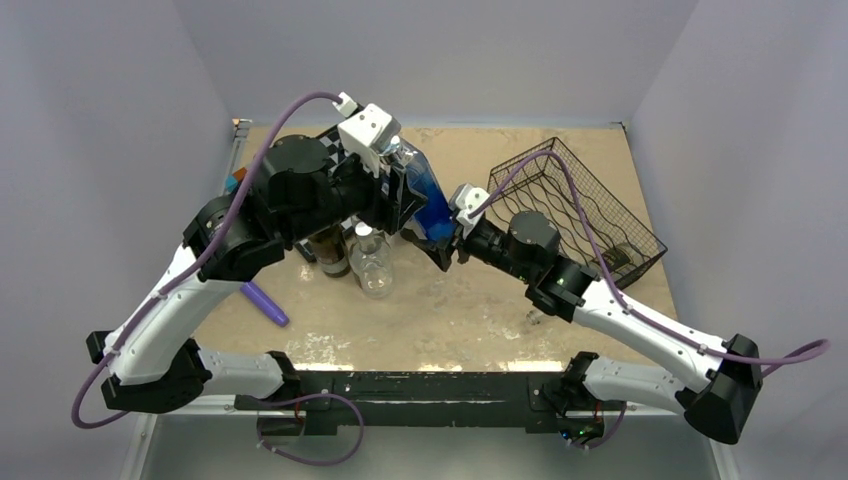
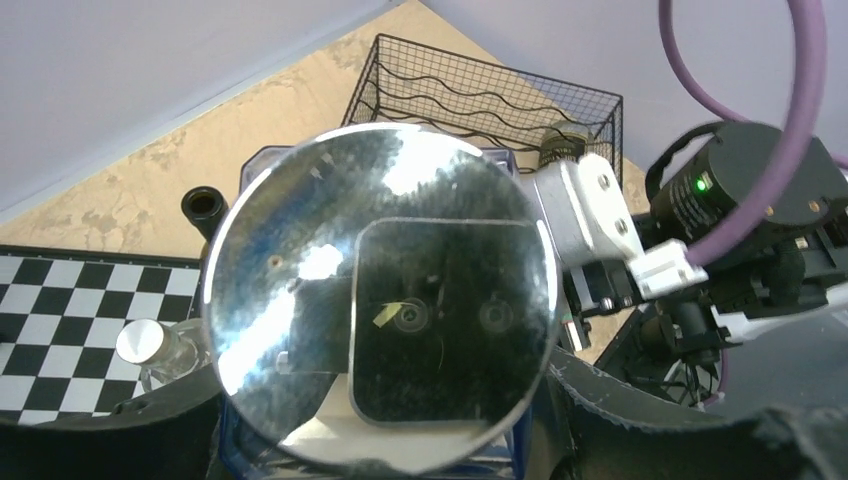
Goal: Put the wine bottle on the wine rack
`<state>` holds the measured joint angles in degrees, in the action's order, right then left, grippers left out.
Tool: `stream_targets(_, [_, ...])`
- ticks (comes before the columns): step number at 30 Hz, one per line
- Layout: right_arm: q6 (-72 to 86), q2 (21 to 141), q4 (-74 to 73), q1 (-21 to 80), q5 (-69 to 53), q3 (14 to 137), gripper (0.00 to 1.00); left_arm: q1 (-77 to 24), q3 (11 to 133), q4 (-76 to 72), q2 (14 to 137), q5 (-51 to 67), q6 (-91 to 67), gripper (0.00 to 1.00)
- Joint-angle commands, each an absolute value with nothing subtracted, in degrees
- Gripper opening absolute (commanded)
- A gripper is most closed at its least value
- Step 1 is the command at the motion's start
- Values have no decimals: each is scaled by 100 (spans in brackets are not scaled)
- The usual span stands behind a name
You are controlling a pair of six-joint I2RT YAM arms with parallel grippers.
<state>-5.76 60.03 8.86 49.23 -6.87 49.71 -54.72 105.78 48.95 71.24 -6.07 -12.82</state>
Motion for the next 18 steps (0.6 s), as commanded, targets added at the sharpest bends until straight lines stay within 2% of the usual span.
stream_targets(1, [-916,6121,1237,4896,-298,5297,60,-5476,11022,3751,6779,-288,-1290,0])
stream_targets(4, [-1025,6125,1232,4896,-166,5343,34,-5476,10892,3622,6654,-247,-1237,0])
stream_targets(5, [-1063,6133,1243,4896,-87,5377,20,-5476,10805,3563,6597,-236,-1210,0])
stream_targets(6, [-1112,6149,1240,4896,-26,5437,2,-5476,10702,3489,6540,-210,-1179,0])
stream_targets(9, [-1356,6189,1331,4896,451,5658,0,-5476,10354,3200,6317,-90,-1044,0])
stream_targets(11, [-1593,6177,1555,4896,812,5762,0,-5476,10104,3008,6162,-31,-960,16])
stream_targets(15, [-2174,6059,1838,4896,1235,6117,0,-5480,9730,2648,5875,188,-778,63])
stream_targets(18, [-2650,5857,2196,4896,1047,6227,0,-5476,9519,2463,5718,64,-664,87])
